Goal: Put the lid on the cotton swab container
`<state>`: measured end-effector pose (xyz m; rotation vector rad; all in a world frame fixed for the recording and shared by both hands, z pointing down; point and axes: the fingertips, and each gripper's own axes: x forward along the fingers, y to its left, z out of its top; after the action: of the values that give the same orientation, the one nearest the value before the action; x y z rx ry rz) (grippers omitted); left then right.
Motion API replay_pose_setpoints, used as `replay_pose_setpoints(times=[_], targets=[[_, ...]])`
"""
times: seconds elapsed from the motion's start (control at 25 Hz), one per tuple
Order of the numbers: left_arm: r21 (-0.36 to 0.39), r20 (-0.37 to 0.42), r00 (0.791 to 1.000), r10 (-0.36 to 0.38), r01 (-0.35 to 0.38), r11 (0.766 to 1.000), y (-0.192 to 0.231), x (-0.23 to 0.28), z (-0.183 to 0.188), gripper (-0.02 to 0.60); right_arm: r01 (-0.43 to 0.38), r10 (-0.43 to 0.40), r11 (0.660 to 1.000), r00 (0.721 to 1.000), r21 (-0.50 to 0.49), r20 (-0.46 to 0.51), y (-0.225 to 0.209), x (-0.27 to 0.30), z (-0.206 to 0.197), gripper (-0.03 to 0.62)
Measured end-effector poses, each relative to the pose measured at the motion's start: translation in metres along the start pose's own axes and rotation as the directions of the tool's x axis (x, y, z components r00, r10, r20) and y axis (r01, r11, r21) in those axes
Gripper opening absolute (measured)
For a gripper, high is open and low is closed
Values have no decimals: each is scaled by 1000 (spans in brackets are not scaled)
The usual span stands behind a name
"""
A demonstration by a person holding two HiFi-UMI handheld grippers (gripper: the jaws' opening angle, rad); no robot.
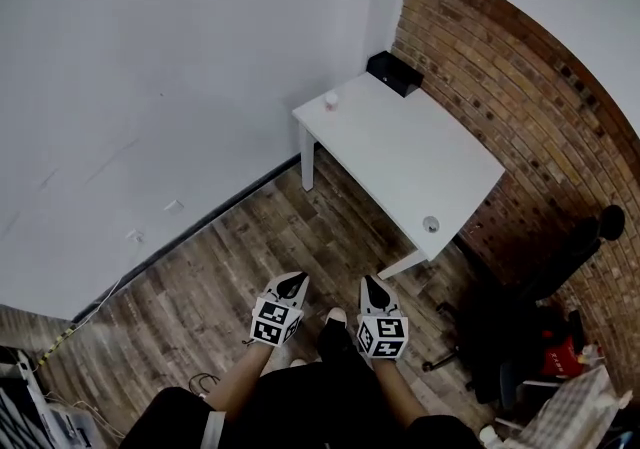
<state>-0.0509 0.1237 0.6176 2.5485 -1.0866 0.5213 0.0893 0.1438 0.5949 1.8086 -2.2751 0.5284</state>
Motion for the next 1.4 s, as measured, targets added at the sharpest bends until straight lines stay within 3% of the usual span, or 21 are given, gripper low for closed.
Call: replay_pose_setpoints(times=[0.68,1.04,1.4], targets=[[-21,45,995,89,-88,996,31,107,78,18,-113,113,993,994,-29,9,-80,112,72,23],[-46,51,988,146,-144,989,52,136,97,18,-163,164,985,987,-57,4,-99,148,93,23],[-66,39,990,137,-135,989,88,184,110,18,-155,154,986,988,-53,-34,-123,196,100,23]])
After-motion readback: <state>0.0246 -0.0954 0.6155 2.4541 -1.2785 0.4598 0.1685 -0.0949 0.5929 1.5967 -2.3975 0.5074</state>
